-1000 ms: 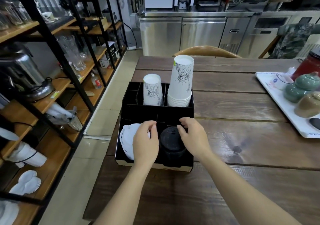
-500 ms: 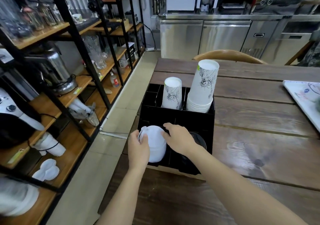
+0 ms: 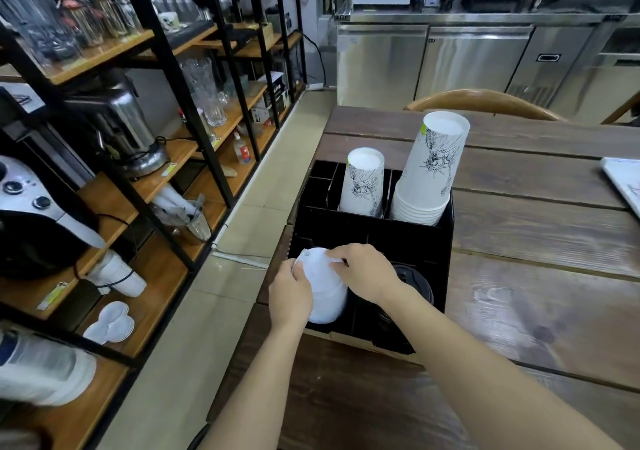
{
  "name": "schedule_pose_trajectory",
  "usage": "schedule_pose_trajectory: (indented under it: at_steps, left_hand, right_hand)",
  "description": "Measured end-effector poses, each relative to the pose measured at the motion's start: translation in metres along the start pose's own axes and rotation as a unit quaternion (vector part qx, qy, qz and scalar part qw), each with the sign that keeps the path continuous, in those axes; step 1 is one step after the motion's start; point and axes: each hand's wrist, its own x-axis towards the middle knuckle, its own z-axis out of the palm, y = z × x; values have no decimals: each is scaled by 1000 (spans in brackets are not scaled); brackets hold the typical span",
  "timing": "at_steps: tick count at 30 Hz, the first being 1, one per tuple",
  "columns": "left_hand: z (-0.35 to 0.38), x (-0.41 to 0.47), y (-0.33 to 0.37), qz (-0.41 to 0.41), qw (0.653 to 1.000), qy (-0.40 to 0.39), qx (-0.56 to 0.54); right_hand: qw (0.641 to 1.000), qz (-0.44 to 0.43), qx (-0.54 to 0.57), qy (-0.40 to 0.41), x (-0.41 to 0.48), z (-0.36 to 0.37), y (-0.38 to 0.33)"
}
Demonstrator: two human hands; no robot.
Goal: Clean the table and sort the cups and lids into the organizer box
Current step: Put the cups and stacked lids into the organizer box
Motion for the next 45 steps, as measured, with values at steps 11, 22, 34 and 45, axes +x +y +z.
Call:
schedule_pose_trajectory:
  at_steps: [11, 22, 34, 45]
  left_hand:
    - [-5, -1, 8, -9, 989, -79, -127]
    - [8, -11, 16, -149, 968, -19, -199]
    - [1, -12, 26, -249, 927, -43, -276]
    - [-4, -10, 18, -181, 956, -53, -224]
  right_hand:
    - [998, 26, 15, -61, 5, -7, -2]
    - [997, -4, -16, -70, 13, -6, 0]
    - [987, -35, 105, -116, 25, -4, -3]
    - [993, -6, 84, -81, 38, 1, 1]
